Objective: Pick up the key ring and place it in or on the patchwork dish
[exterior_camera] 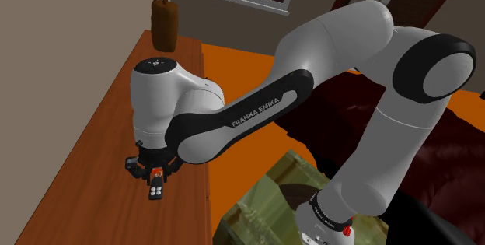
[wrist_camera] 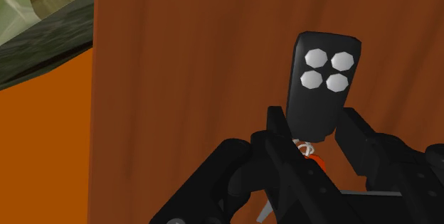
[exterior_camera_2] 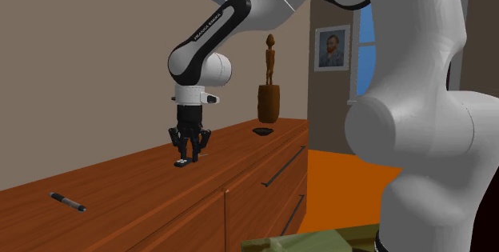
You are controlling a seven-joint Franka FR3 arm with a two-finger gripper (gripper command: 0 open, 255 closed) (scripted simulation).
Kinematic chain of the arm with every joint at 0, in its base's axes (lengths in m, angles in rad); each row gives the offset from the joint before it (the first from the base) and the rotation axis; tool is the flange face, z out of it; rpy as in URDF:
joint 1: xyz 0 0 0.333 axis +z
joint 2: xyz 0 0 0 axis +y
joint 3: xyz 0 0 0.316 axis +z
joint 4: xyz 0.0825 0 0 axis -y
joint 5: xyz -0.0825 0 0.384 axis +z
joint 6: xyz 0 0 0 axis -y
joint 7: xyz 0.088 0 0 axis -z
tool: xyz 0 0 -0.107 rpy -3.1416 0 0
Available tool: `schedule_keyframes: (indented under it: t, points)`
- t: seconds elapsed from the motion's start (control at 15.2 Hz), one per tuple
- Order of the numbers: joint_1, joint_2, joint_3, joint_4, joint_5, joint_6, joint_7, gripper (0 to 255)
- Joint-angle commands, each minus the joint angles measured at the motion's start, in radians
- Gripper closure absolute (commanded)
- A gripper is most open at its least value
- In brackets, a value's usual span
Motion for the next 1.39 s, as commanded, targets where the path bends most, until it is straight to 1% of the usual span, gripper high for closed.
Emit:
schedule_keyframes:
  t: [0.0, 0.13, 0.73, 1.32]
  points:
    - [0.000, 0.000, 0.000, 0.000, 0.000, 0.000, 0.000, 255]
    - [0.000, 0.000, 0.000, 0.000, 0.000, 0.000, 0.000, 255]
    - [-0.023, -0.079, 0.022, 0.049, 0.070, -0.107, -0.044, 255]
    - [-0.036, -0.140, 0.030, 0.117, 0.120, -0.219, -0.075, 255]
